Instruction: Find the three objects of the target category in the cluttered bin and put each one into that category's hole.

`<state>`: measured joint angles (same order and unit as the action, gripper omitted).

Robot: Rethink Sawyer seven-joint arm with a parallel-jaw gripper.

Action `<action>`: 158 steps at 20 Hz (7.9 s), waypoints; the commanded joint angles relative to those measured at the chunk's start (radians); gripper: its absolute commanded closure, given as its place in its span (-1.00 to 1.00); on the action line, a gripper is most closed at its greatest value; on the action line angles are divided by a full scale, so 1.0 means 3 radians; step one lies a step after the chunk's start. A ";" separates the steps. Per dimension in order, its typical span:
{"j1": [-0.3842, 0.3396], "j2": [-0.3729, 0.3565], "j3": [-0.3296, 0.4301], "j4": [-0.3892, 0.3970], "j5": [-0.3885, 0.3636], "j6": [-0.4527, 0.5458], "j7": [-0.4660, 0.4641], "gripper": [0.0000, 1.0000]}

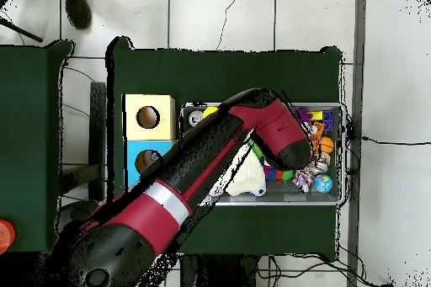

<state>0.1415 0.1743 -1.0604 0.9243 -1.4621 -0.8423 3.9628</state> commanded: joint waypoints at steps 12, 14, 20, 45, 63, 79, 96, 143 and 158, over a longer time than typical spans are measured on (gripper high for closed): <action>-0.0195 0.0463 0.0527 -0.0552 0.0446 0.0422 0.0867 -1.00; -0.0178 0.0476 0.0515 -0.0525 0.0452 0.0408 0.0898 -1.00; -0.0010 0.0453 0.0386 -0.0339 0.0339 0.0173 0.1334 -1.00; 0.0163 0.0238 0.0518 0.0438 0.0202 -0.0092 0.0846 -1.00; -0.0023 0.0365 0.0796 0.0396 0.0279 0.0241 0.0441 -1.00; -0.0165 0.0335 0.1066 0.0242 0.0534 0.0468 0.0269 -1.00; -0.0340 0.0064 0.1446 0.0228 0.0897 0.0641 -0.0283 1.00; 0.0209 0.0034 0.0060 0.0217 -0.0711 -0.0369 0.1462 1.00; 0.0092 0.0066 0.0223 0.0133 -0.0550 -0.0095 0.1060 -1.00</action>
<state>0.2024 0.1463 -1.0911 1.0482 -1.6735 -0.8636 4.0700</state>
